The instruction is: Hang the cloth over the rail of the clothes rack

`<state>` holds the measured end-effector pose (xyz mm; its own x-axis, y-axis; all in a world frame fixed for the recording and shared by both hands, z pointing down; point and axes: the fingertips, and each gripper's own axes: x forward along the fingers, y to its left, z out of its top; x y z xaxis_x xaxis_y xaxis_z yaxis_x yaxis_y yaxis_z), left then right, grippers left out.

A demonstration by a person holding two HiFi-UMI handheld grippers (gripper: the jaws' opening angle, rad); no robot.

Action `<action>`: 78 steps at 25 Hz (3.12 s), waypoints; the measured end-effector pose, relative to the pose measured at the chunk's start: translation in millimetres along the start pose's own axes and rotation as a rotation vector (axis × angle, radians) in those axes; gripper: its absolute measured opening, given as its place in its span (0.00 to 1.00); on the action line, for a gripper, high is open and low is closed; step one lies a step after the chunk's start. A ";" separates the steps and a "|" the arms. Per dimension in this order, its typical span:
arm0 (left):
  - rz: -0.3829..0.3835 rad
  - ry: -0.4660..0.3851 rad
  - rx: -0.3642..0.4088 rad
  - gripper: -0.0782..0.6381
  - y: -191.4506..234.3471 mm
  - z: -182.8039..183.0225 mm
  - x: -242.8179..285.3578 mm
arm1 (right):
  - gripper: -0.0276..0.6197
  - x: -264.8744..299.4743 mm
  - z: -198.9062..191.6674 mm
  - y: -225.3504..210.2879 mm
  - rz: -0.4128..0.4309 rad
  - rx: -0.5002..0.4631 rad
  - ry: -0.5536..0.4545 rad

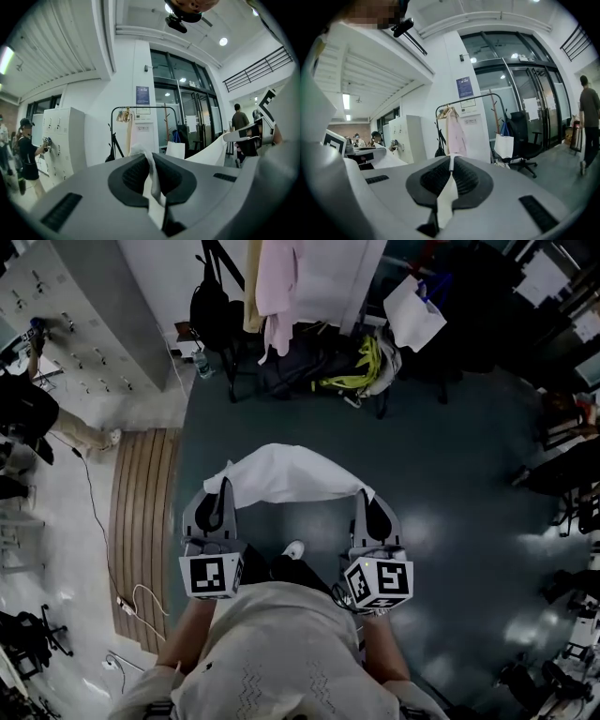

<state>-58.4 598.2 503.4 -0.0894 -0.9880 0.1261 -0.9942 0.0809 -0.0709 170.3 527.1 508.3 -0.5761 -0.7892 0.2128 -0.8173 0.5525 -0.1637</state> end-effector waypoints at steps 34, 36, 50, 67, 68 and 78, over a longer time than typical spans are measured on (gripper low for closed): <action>-0.137 -0.055 -0.024 0.14 53.4 43.6 402.2 | 0.08 318.3 84.6 -138.7 -0.203 0.041 0.010; -0.135 -0.043 -0.010 0.14 49.3 42.7 421.3 | 0.08 334.8 86.3 -152.7 -0.197 0.042 0.015; 0.049 0.025 0.084 0.14 -7.6 70.5 561.9 | 0.08 463.2 149.1 -310.5 -0.035 0.043 -0.001; 0.218 -0.093 0.100 0.14 -10.9 127.1 683.9 | 0.08 582.5 243.1 -398.7 0.131 -0.027 -0.068; 0.220 -0.099 0.106 0.14 -5.4 128.1 692.1 | 0.08 590.3 245.2 -399.3 0.126 -0.038 -0.062; 0.082 -0.164 0.391 0.14 30.6 187.6 760.7 | 0.08 630.1 315.7 -390.4 0.047 -0.187 -0.094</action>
<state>-145.7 -175.5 411.5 -0.1249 -0.9908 -0.0522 -0.8840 0.1350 -0.4476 130.0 -270.5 402.1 -0.6172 -0.7781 0.1169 -0.7825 0.6225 0.0126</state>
